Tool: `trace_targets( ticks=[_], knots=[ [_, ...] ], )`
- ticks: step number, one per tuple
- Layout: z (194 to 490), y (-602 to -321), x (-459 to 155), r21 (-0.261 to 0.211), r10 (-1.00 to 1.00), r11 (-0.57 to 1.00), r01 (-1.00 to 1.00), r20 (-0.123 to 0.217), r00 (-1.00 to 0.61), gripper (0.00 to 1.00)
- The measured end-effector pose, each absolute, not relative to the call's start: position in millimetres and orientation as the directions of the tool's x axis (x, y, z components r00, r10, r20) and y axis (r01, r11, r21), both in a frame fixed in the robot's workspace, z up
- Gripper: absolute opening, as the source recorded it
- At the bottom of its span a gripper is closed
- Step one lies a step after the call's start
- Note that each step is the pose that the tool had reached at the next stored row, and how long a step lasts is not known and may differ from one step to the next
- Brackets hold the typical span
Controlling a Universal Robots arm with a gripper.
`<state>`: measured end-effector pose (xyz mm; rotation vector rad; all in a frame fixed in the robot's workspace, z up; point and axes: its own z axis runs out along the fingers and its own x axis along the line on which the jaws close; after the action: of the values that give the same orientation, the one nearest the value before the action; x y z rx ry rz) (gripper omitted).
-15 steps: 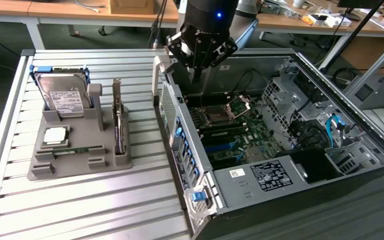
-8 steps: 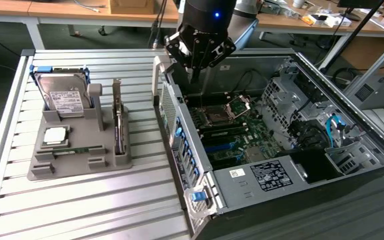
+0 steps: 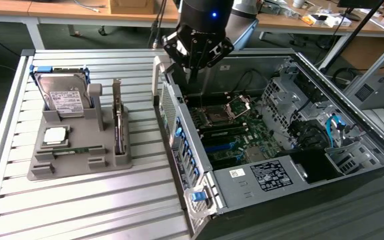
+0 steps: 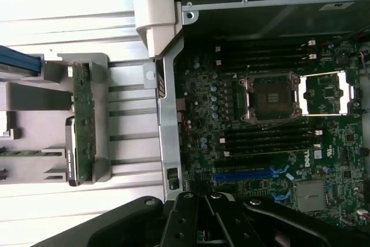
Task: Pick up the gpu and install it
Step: 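Reach for the gpu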
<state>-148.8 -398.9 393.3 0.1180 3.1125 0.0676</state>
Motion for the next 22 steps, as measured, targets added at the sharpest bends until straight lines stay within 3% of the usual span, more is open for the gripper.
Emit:
trace_targets(
  ticks=[22],
  knots=[
    [393.3,-398.9,-157.8,0.044,0.076,0.996,0.075,-0.024,-0.997,0.11]
  ],
)
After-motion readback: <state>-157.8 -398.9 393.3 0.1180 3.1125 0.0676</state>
